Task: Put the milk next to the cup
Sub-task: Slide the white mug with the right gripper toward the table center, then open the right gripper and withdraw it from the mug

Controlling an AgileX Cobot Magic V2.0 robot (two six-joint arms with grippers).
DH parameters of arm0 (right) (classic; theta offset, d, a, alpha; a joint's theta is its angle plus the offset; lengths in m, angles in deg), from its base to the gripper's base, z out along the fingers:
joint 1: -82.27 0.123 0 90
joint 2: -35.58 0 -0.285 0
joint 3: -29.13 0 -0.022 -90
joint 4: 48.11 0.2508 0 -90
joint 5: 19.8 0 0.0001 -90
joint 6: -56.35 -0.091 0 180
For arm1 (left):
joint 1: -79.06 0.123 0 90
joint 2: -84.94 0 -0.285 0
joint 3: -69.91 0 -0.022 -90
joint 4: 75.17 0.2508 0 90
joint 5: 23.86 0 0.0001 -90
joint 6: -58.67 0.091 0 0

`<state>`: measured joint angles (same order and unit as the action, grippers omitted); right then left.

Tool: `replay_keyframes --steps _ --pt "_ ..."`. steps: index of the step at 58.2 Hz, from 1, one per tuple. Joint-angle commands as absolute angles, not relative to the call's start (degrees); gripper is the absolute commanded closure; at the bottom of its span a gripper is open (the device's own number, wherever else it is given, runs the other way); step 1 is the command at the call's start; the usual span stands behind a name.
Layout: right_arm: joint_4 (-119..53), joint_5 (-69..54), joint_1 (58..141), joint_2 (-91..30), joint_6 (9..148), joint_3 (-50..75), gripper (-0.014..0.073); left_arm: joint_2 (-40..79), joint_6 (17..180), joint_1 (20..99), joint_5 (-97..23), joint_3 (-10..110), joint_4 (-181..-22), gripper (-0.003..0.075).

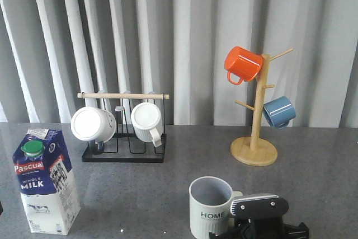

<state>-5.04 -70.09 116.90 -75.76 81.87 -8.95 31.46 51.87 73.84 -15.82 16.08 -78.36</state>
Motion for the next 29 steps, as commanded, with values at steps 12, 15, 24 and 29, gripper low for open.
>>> replay_keyframes --steps 12,15,24,29 --pt "-8.0 -74.21 117.55 -68.69 80.33 -14.49 0.0355 31.61 51.94 73.8 -11.63 18.03 -78.51 0.0217" --pt "-8.72 -74.25 117.61 -67.13 80.02 -16.0 0.0355 31.61 51.94 73.8 -11.63 18.03 -78.51 0.0217" --pt "-15.41 -71.78 118.08 -60.8 79.89 -19.64 0.0355 31.61 51.94 73.8 -11.63 18.03 -78.51 0.0217" --pt "-21.29 -65.4 117.62 -56.17 82.23 -19.75 0.0355 31.61 51.94 73.8 -11.63 18.03 -78.51 0.0217"
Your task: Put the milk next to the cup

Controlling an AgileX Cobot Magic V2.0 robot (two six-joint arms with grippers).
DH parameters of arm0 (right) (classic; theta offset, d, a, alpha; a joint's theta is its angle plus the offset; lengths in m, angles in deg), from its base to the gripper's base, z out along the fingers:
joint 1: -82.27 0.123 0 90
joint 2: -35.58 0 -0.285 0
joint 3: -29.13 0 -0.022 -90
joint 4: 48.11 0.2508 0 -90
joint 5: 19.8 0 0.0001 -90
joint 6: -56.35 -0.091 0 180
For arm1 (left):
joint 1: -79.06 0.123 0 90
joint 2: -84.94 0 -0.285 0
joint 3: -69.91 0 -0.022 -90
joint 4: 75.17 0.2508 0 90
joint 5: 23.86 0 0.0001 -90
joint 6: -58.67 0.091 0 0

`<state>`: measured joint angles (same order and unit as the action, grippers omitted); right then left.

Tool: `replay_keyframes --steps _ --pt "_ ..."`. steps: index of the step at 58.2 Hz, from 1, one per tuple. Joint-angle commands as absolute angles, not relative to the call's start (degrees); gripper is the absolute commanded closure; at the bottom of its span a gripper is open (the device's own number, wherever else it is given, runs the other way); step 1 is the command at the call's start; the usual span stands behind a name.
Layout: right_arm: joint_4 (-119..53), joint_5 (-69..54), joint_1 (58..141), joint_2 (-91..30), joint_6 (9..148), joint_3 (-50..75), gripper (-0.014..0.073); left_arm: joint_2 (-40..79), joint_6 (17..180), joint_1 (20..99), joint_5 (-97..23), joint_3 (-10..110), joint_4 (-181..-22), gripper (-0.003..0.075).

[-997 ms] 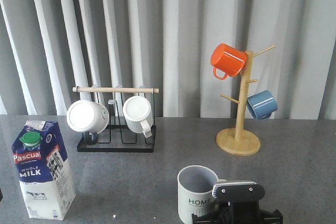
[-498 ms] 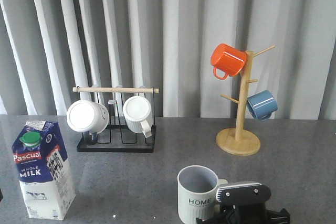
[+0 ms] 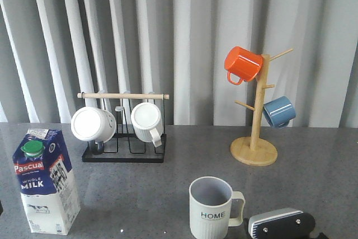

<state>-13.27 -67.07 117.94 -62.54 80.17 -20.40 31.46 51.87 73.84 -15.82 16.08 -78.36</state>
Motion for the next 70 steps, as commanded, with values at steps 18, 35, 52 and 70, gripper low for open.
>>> replay_keyframes --steps 18,35,52,70 --pt "-33.7 -51.93 100.93 -38.57 74.0 -19.38 0.0352 31.61 51.94 73.8 -11.63 18.03 -78.51 0.0217" --pt "-54.95 -39.52 83.8 -24.11 53.34 -19.38 0.0375 31.61 51.94 73.8 -11.63 18.03 -78.51 0.0217" --pt "-58.99 -38.72 79.3 -15.95 47.96 -19.38 0.0604 31.61 51.94 73.8 -11.63 18.03 -78.51 0.0217" --pt "-58.59 -39.41 79.3 -15.71 48.85 -19.38 0.0604 31.61 51.94 73.8 -11.63 18.03 -78.51 0.0217"
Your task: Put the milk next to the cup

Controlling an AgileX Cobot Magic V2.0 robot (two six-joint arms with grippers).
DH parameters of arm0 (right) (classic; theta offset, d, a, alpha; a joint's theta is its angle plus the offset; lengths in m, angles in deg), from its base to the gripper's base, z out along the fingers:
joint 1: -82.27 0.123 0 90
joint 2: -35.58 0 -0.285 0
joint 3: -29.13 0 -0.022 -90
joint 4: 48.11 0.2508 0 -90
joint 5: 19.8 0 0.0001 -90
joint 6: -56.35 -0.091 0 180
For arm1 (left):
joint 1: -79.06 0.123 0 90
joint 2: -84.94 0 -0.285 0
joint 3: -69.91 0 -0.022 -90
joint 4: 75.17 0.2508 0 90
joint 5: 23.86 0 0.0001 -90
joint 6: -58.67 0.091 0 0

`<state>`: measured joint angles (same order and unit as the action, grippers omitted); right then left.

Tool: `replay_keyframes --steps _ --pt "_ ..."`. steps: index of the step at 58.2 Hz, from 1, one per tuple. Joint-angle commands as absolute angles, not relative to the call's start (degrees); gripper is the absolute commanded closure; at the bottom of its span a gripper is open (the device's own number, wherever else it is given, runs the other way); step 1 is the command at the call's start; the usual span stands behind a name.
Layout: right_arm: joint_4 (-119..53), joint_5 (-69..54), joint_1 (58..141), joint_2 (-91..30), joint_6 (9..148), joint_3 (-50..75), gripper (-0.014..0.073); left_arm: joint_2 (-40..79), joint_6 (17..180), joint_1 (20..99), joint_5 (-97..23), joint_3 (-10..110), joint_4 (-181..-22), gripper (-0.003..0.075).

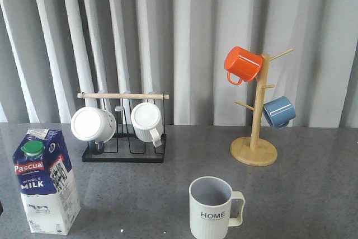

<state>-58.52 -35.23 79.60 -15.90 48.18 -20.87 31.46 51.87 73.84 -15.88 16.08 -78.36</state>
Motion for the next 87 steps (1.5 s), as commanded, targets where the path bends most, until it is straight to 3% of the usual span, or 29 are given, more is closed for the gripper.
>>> replay_keyframes --steps 1,57,63,70,87 --pt "-58.59 -39.41 79.3 -15.71 48.85 -19.38 0.0604 31.61 51.94 73.8 -11.63 18.03 -78.51 0.0217" --pt "-58.59 -39.41 79.3 -15.71 48.85 -19.38 0.0604 31.72 51.55 73.8 -8.08 18.03 -78.36 0.0215" --pt "-58.59 -39.41 79.3 -15.71 48.85 -19.38 0.0604 31.39 50.52 73.58 -5.2 18.25 -74.59 0.0154" --pt "-58.59 -39.41 79.3 -15.71 48.85 -19.38 0.0604 28.47 48.4 73.35 -2.8 20.73 -74.02 -0.0018" --pt "-58.59 -39.41 79.3 -15.71 48.85 -19.38 0.0604 16.39 48.58 73.35 3.86 29.45 -68.22 -0.0002"
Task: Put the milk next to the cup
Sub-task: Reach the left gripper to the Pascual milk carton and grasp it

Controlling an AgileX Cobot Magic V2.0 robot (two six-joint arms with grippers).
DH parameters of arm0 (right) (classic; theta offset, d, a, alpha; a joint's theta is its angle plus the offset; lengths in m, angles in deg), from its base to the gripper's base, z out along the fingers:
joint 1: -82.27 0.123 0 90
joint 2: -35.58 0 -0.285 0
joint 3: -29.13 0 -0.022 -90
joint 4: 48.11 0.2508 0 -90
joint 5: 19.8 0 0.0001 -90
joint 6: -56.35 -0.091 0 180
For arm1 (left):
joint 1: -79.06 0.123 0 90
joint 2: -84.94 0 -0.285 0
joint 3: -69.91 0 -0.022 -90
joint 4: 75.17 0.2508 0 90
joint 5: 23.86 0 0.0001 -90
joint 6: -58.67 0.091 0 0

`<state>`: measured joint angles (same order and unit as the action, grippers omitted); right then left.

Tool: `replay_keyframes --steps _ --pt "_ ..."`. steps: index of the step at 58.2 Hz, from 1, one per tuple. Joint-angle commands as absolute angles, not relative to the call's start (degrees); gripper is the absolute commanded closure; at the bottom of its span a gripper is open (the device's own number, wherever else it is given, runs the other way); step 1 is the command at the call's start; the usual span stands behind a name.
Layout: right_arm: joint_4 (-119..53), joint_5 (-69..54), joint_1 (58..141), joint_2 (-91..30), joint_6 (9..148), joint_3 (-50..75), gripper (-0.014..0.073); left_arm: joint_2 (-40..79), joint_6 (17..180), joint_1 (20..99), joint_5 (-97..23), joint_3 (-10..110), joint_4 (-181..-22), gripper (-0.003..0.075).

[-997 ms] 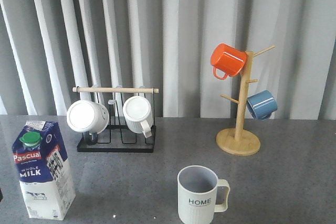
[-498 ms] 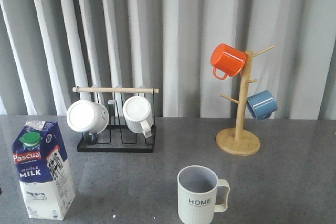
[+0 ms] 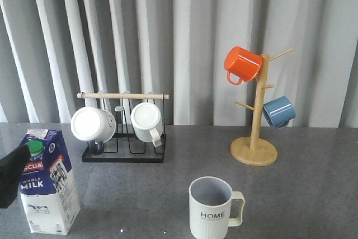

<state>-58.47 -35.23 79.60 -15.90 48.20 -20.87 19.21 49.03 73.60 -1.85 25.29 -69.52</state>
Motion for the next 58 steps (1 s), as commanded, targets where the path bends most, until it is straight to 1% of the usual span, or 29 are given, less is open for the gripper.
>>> replay_keyframes --steps 1,17,31,58 --pt "-58.59 -39.41 79.3 -15.71 48.85 -19.38 0.0604 15.47 48.58 73.35 3.86 30.06 -68.22 -0.0001" --pt "-58.59 -39.41 79.3 -15.71 48.85 -19.38 0.0604 5.49 52.36 74.15 6.11 33.41 -68.44 0.0006" --pt "-58.59 -39.41 79.3 -15.71 48.85 -19.38 0.0604 3.04 51.72 76.61 9.14 33.41 -68.44 0.0008" --pt "-58.59 -39.57 79.3 -15.71 48.85 -19.38 0.0604 -3.94 46.82 76.72 12.85 33.41 -67.65 0.0016"
